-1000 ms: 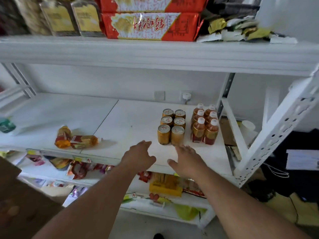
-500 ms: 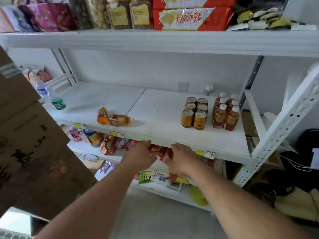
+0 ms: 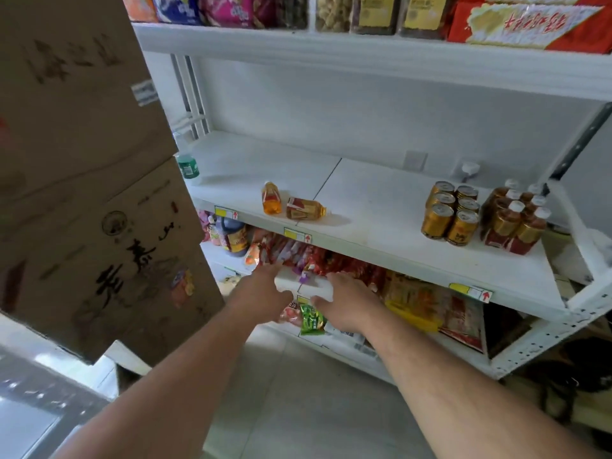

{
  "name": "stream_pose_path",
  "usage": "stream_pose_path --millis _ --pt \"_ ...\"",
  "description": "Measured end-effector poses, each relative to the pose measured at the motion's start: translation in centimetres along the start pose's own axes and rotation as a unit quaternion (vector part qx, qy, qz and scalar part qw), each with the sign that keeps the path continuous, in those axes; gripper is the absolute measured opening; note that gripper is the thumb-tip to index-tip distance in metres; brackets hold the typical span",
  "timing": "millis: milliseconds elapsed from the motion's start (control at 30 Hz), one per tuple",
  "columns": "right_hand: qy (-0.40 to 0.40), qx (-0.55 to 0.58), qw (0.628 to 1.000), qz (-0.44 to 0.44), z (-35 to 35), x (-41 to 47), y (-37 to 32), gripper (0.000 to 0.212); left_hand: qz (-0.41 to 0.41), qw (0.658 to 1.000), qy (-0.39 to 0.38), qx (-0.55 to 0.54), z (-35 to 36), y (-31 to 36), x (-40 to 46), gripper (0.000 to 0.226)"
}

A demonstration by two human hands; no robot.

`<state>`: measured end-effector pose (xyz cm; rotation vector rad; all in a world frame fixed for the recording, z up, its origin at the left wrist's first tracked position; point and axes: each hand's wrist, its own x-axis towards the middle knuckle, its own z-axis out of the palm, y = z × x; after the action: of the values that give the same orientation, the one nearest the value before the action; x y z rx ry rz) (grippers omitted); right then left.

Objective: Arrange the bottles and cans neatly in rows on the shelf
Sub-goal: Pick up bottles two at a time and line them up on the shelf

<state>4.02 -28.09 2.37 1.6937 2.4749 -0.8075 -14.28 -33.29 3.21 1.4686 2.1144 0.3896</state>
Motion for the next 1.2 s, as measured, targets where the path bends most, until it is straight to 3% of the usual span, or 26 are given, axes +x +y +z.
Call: stream_pose_path --millis 367,500,667,767,1000,1200 --pt "0.012 0.010 1.000 0.017 -1.3 5.3 -2.5 0.071 0.008 0.999 -0.017 -0.037 -2.5 -1.6 5.3 0.076" --pt "0.025 0.042 0.999 0.023 -2.5 9.0 -2.0 0.053 0.006 1.000 -0.010 -0.023 -3.1 -0.3 8.5 0.067" --pt "0.007 0.072 0.997 0.036 -3.6 13.2 -1.4 0.064 0.014 1.000 0.006 -0.008 -3.9 0.7 12.4 0.056" --pt "-0.005 0.085 0.995 0.054 -4.2 15.5 -1.2 0.068 -0.003 1.000 -0.008 -0.001 -3.8 0.6 14.6 0.067" --pt "-0.032 0.117 0.989 0.089 -5.1 22.0 -1.7 0.076 -0.018 1.000 -0.004 -0.023 -5.5 0.1 21.8 0.067" --pt "-0.026 0.223 0.963 0.146 -5.6 28.5 -3.6 0.057 -0.033 0.999 -0.013 -0.018 -7.3 -1.2 30.6 0.066"
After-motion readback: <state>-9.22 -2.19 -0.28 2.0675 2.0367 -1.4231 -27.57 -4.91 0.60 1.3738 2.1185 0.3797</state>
